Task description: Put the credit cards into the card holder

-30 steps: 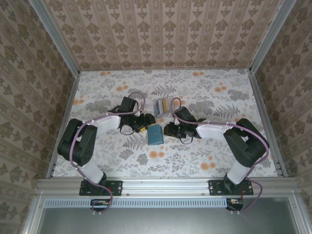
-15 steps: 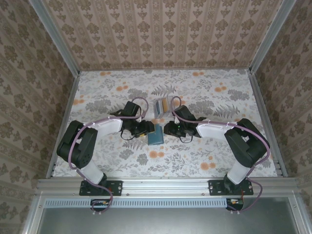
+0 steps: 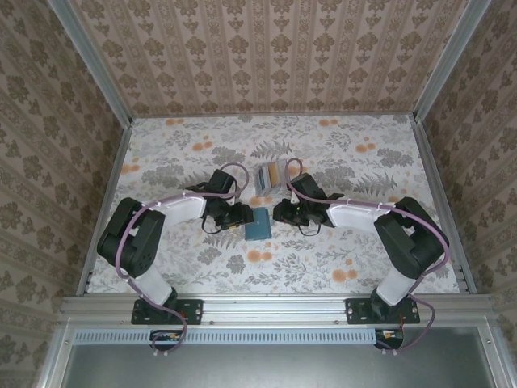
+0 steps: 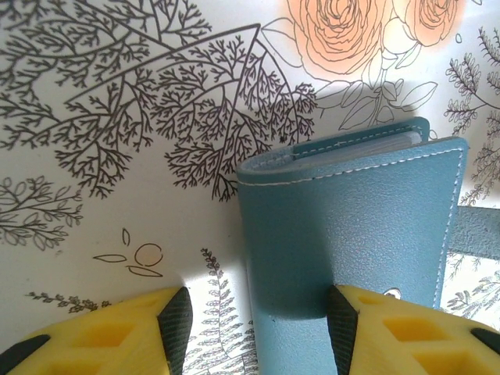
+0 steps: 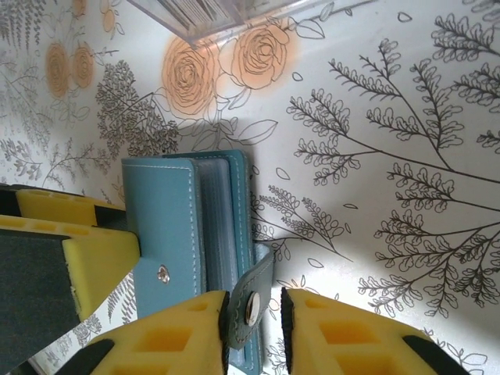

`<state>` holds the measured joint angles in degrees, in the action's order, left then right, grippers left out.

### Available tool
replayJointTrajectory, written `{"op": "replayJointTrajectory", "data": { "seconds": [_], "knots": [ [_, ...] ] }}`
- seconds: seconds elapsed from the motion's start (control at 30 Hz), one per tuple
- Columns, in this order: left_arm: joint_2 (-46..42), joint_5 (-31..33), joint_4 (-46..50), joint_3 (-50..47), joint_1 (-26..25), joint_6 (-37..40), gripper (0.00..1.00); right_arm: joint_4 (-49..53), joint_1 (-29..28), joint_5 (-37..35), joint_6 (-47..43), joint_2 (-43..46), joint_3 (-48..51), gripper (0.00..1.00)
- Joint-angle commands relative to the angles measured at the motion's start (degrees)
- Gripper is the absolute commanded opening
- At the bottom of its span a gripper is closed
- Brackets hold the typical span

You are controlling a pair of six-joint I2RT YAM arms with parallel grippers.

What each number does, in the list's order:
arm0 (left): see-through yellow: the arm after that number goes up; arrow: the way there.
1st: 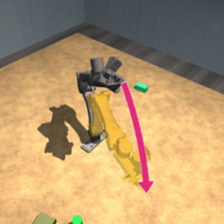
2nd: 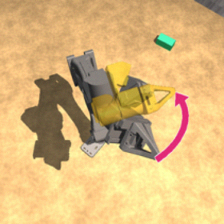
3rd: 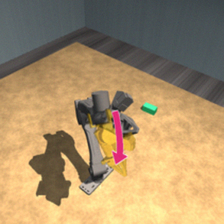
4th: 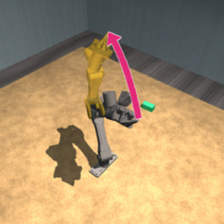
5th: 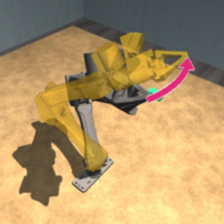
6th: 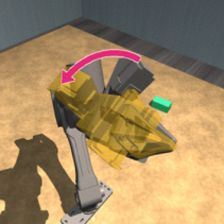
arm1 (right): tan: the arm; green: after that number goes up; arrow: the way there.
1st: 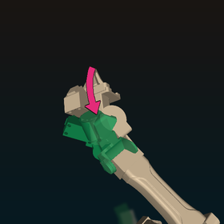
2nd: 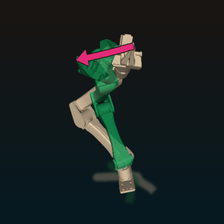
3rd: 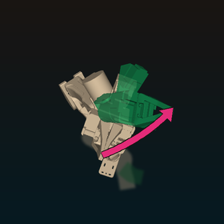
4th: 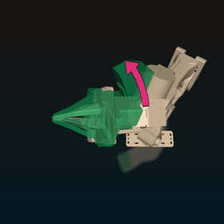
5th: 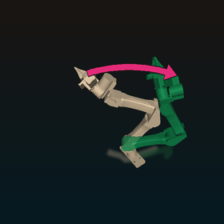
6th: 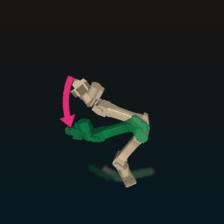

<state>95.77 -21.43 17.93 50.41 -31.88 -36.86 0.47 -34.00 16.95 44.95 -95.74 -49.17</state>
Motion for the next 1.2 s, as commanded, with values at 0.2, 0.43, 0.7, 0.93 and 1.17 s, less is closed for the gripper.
{"op": "replayJointTrajectory", "data": {
  "seconds": [0.2, 0.43, 0.7, 0.93, 1.17],
  "knots": [
    [3.45, 1.83, 1.22, 0.49, -0.73, 0.61, 0.53, -1.47, 0.42, 1.18, -0.17, 2.17, 1.47, 0.1],
    [3.73, 1.18, 0.29, -0.26, -0.73, -0.21, 0.53, -2.85, 0.42, 2.97, -0.06, 1.23, 1.65, 0.06],
    [4.96, -2.92, -3.8, -1.77, -0.12, -3.6, 0.53, -3.2, -1.19, 9.93, -1.87, -3.22, -1.73, 0.0],
    [4.62, -4.97, -5.95, -3.33, 1.2, -4.84, 0.53, 1.99, -2.72, 10.83, -5.96, -7.31, -6.35, 0.02],
    [4.98, -6.32, -6.07, -2.78, 1.47, -4.63, 0.52, 4.22, -3.0, 11.07, -6.89, -9.02, -9.08, 0.13]
  ]
}}
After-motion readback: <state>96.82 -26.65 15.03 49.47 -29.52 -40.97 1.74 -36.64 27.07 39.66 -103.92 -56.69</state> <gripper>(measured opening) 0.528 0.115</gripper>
